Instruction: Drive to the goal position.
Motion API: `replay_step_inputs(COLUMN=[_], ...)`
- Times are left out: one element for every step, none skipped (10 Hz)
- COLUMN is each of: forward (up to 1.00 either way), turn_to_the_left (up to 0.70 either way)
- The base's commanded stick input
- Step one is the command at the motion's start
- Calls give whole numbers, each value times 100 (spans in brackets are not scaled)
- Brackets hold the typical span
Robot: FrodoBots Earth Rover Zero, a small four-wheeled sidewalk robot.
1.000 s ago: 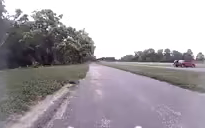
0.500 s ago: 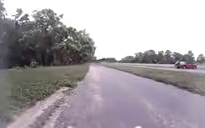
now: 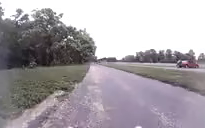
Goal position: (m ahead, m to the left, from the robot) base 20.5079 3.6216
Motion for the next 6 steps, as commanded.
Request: replay_step_inputs(forward=[70,70,70,70,70,70], turn_to_the_left=[-1,-1,-1,-1,-1,-1])
